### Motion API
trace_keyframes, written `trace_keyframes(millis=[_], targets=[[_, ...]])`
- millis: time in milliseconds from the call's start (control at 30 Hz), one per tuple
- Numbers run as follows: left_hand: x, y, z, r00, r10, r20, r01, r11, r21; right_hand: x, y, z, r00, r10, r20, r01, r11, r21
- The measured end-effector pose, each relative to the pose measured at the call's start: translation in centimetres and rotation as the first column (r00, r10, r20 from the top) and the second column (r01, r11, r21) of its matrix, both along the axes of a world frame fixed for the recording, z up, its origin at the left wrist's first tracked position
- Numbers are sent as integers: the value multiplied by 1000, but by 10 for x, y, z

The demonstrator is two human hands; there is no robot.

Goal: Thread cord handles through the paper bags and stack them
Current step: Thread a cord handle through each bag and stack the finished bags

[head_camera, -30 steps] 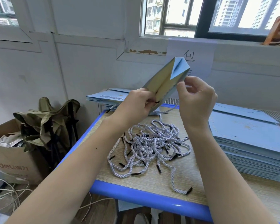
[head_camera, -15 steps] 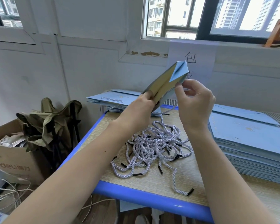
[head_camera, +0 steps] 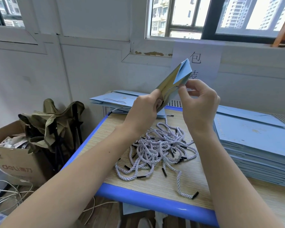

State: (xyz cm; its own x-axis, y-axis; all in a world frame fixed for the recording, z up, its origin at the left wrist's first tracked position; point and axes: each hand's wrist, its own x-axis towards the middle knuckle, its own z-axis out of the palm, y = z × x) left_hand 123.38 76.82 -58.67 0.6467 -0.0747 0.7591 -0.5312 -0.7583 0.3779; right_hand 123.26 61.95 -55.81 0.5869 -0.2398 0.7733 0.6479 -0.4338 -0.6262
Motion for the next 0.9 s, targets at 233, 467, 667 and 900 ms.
trace_keyframes(millis=[233, 467, 667, 900], targets=[[3, -6, -5, 997, -72, -28, 72, 997, -13, 1, 0, -1, 1000, 18, -6, -18, 1000, -9], [4, -8, -6, 998, -49, -32, 44, 989, -141, 0, 2, -2, 999, 32, -9, -33, 999, -15], [3, -15, -8, 999, -38, 1, 37, 973, -227, -2, 4, -3, 999, 44, -4, -44, 999, -12], [6, -14, -9, 1000, -7, 17, 10, 984, -177, -2, 3, -2, 1000, 17, -21, -17, 1000, -16]])
